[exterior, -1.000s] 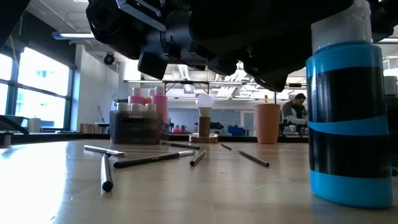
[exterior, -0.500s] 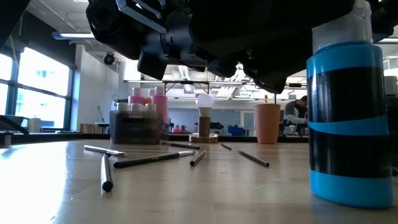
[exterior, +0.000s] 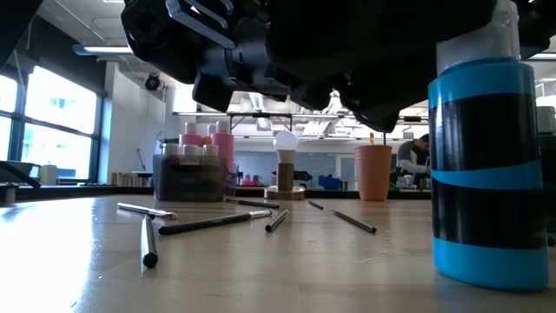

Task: Pick & Place Paint Supplies
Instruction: Put the left small blue paint bottle into the gray bin

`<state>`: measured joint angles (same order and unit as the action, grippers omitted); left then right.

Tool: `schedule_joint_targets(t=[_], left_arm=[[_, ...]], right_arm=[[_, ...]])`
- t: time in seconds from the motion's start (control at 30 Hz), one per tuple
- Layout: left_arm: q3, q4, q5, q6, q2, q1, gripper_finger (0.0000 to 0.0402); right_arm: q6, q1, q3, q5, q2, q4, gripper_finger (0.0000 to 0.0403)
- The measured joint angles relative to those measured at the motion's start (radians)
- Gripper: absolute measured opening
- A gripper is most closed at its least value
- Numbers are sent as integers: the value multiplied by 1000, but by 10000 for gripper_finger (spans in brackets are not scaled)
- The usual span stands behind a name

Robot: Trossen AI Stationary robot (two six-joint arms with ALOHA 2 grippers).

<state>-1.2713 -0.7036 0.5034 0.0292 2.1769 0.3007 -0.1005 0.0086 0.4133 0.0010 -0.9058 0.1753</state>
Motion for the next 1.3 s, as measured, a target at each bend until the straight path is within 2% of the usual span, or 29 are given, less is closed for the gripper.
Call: schedule_joint_targets(t=[0.83,1.13,1.3], left_arm=[[0,2,8,-1,0,-6,171],[0,2,10,-1,0,-6,115],[0,2,4,-10,0,-6,126]], right_arm=[[0,0,0,0,0,-1,4],[0,0,0,0,0,-1,4],[0,0,0,0,0,-1,4]])
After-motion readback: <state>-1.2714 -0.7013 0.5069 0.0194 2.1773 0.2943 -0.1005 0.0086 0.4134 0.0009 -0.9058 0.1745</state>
